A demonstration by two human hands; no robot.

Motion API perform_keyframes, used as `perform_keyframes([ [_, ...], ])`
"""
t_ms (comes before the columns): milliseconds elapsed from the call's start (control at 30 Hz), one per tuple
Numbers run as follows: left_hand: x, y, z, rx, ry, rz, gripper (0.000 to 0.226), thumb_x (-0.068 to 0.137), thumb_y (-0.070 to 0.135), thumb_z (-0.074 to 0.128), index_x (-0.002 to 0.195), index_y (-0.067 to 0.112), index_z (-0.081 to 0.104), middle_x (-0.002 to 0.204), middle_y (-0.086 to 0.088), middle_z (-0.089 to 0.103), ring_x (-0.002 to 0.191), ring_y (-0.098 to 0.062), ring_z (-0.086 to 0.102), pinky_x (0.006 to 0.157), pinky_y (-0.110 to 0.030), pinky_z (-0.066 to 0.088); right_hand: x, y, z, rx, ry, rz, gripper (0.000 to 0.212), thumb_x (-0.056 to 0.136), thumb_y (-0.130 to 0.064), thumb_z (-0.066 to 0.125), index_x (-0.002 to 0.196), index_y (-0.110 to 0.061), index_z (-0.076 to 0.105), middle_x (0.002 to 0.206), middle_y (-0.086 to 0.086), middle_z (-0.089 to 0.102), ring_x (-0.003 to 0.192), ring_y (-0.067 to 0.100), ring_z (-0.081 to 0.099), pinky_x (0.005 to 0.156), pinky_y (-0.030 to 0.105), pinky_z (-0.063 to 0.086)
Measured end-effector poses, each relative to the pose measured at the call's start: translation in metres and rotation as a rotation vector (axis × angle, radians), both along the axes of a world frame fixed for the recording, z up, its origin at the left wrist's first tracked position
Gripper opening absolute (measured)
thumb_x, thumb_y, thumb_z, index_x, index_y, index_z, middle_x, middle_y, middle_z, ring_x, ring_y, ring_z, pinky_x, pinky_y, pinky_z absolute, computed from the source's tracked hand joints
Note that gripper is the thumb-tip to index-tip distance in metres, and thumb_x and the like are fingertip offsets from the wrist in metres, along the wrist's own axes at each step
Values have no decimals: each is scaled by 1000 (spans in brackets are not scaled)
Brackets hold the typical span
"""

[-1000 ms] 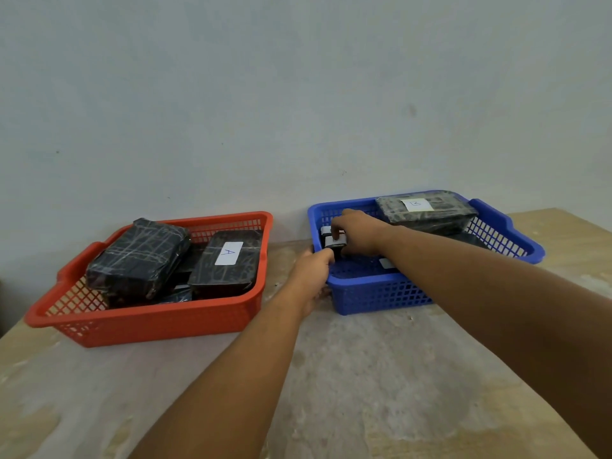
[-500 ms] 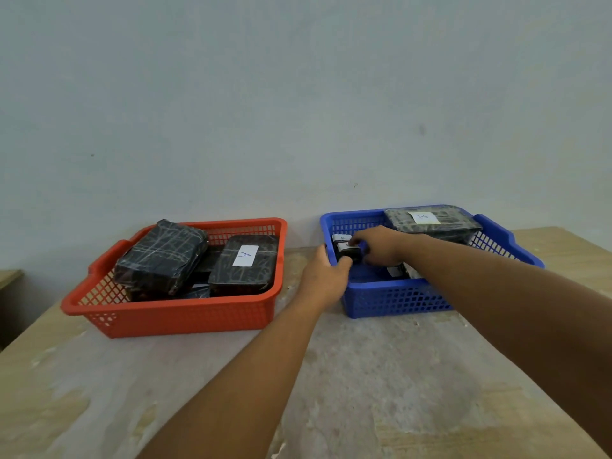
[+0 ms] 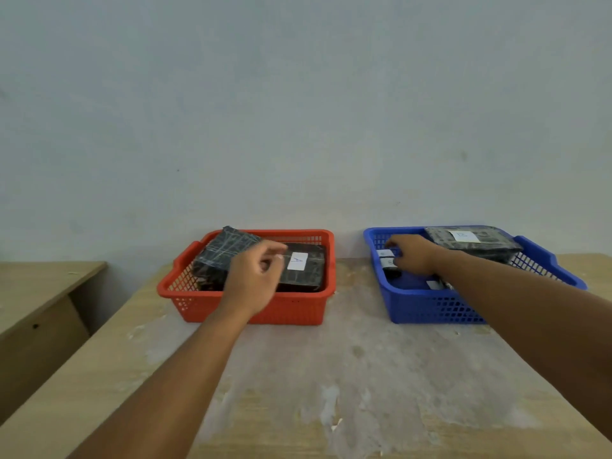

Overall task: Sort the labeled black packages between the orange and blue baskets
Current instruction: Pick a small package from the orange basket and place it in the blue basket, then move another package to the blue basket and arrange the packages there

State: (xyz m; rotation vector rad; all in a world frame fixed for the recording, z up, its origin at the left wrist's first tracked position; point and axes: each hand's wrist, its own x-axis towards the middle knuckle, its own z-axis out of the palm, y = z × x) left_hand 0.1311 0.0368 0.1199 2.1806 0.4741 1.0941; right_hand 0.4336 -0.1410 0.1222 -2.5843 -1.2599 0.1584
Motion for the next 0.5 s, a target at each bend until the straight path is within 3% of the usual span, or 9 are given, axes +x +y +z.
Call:
perform_keyframes([
  [133, -38, 69, -20, 242, 174, 390, 38, 90, 23, 61, 128, 16, 60, 136, -9, 56, 129, -27, 48, 104, -47, 41, -37, 26, 16, 381, -42, 62, 23, 92, -7, 57, 112, -13, 65, 114, 9, 67, 96, 22, 62, 82, 32, 50],
  [200, -52, 98, -32, 238, 413, 563, 55, 93, 40, 54, 144, 24, 43, 155, -10, 33, 145, -29, 24, 111, -57, 23, -69, 51, 24, 499, -115, 166, 14, 88, -10, 60, 98, -15, 68, 96, 2, 70, 86, 17, 64, 80, 34, 55],
  [267, -58, 116, -41, 140, 591, 608, 62, 94, 53, 42, 150, 31, 28, 162, -10, 16, 150, -28, 8, 113, -62, 13, -105, 82, 29, 502, -179, 292, 9, 84, -14, 61, 90, -15, 68, 87, 0, 69, 79, 17, 63, 78, 39, 55],
  [367, -58, 121, -48, 121, 586, 579, 59, 93, 53, 41, 146, 28, 35, 156, -16, 29, 141, -36, 27, 109, -60, 30, -148, 130, 26, 383, -227, 420, 13, 83, -30, 66, 92, -21, 63, 91, -2, 65, 79, 14, 57, 75, 34, 52],
  [500, -58, 123, -51, 157, 568, 534, 64, 93, 49, 35, 150, 22, 30, 155, -19, 29, 139, -40, 28, 108, -55, 35, -183, 189, 8, 250, -206, 450, 54, 74, -49, 78, 115, -20, 58, 119, 3, 58, 101, 21, 57, 82, 34, 49],
])
